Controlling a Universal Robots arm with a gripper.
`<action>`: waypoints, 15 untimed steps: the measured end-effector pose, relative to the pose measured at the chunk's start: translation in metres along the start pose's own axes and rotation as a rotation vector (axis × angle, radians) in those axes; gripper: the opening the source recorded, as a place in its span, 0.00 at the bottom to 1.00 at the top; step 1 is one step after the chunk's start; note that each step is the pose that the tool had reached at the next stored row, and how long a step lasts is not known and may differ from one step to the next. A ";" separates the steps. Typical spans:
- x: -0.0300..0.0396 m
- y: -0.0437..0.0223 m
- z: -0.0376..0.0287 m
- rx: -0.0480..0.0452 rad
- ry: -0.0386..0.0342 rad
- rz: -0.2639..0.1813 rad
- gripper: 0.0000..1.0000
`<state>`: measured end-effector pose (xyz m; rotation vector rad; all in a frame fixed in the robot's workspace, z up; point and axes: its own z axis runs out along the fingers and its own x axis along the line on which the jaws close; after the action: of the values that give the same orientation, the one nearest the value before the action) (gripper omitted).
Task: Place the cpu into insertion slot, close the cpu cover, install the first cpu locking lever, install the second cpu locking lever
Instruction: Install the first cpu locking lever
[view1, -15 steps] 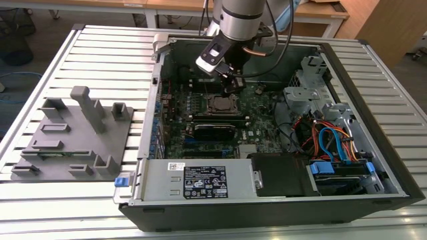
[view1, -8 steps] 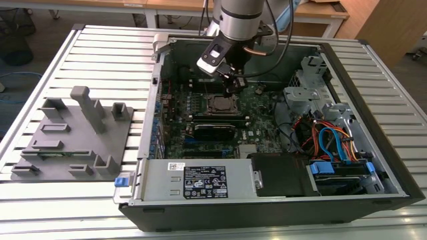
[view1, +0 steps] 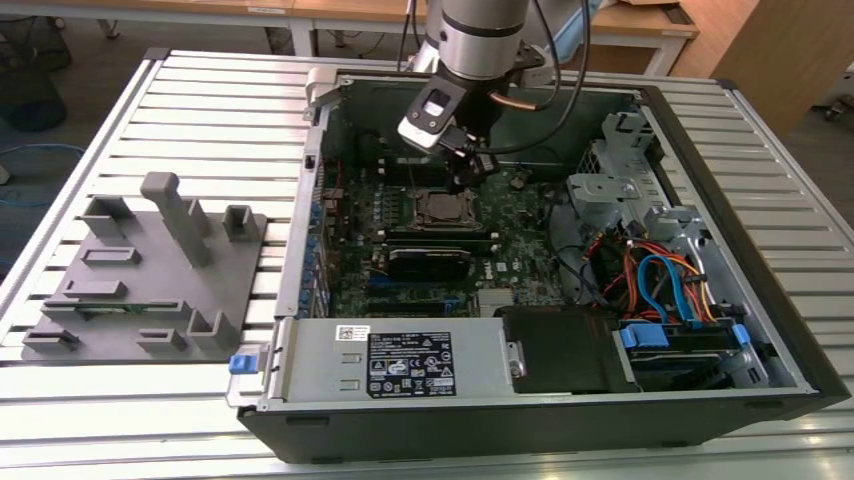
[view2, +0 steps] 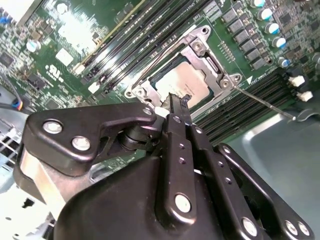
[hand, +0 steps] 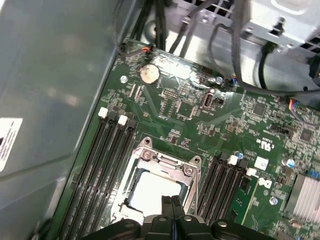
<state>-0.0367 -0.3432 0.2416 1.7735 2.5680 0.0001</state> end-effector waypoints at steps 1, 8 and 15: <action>0.0000 0.0000 0.0000 -0.0002 0.0002 -0.015 0.10; 0.0000 0.0000 0.0000 -0.0007 0.0004 -0.037 0.10; 0.0000 0.0000 0.0000 -0.0007 0.0005 -0.038 0.10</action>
<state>-0.0367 -0.3432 0.2416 1.7246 2.6011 0.0008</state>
